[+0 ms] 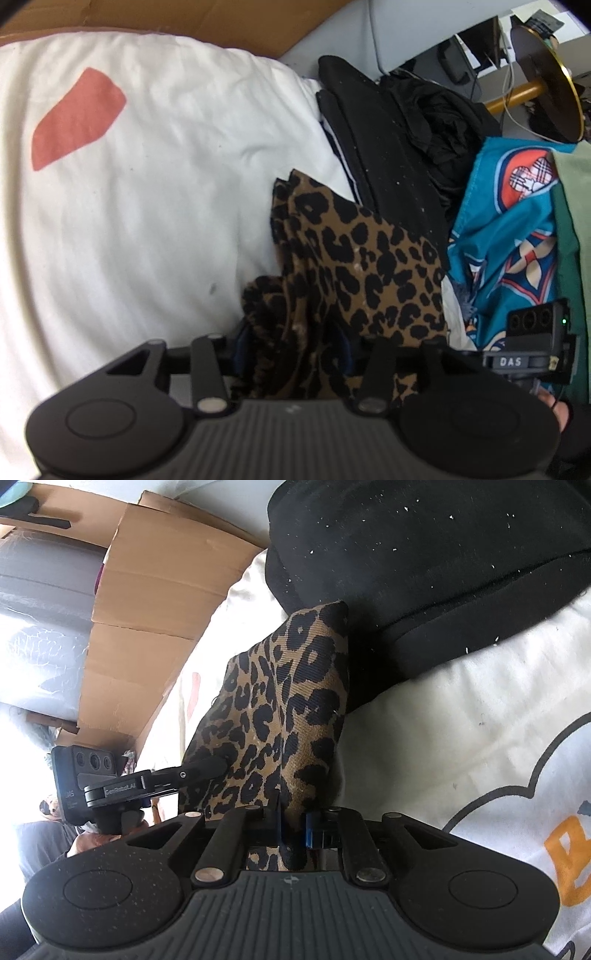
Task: Fold clothes
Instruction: 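Grasp the folded trousers with the left gripper while the right gripper keeps holding, then lift the folded leopard-print trousers off the sheet with both grippers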
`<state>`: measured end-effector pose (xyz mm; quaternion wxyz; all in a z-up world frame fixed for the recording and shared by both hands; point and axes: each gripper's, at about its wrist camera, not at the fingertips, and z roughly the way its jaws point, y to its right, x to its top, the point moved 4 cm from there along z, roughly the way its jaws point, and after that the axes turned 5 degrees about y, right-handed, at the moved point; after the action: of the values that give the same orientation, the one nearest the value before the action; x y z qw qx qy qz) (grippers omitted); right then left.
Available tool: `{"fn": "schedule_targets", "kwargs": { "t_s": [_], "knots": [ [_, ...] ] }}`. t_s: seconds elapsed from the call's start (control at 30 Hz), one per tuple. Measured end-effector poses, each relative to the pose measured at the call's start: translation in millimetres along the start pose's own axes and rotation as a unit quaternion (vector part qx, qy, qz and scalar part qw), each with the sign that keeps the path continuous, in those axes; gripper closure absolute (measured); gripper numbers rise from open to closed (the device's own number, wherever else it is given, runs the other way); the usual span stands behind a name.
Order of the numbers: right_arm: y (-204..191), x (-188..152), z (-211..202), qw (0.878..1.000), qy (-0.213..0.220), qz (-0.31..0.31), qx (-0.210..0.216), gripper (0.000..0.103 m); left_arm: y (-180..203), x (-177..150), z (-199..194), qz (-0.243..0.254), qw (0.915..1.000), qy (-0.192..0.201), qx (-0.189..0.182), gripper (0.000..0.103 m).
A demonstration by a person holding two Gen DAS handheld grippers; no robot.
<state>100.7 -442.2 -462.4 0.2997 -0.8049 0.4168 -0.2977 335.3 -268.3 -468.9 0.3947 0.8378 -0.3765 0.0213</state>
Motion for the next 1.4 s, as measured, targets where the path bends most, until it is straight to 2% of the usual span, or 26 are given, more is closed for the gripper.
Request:
{"fn": "schedule_targets", "kwargs": {
  "t_s": [0.13,0.27,0.53,0.73,1.1,1.4],
  "knots": [
    [-8,0,2,1.0,-0.005,-0.018,-0.017,0.096,3,0,-5,0.001,1.0,0.009,0.0,0.074],
    [-18,4,-2,0.999,-0.004,-0.029,-0.024,0.097,13,0,-18,0.001,0.9998,0.019,0.01,0.078],
    [-50,9,-14,0.995,0.002,-0.086,-0.041,0.098,44,-1,-57,0.016,0.9979,0.047,0.041,0.079],
    [-76,12,-34,0.991,0.005,-0.124,-0.042,0.098,72,-6,-87,0.009,0.9951,0.077,0.061,0.08],
    [-136,26,-99,0.984,0.024,-0.176,-0.024,0.098,140,-13,-153,-0.006,0.9875,0.132,0.087,0.08],
    [-193,45,-159,0.982,0.037,-0.184,-0.001,0.098,203,-8,-208,-0.013,0.9789,0.177,0.101,0.08]
  ]
}}
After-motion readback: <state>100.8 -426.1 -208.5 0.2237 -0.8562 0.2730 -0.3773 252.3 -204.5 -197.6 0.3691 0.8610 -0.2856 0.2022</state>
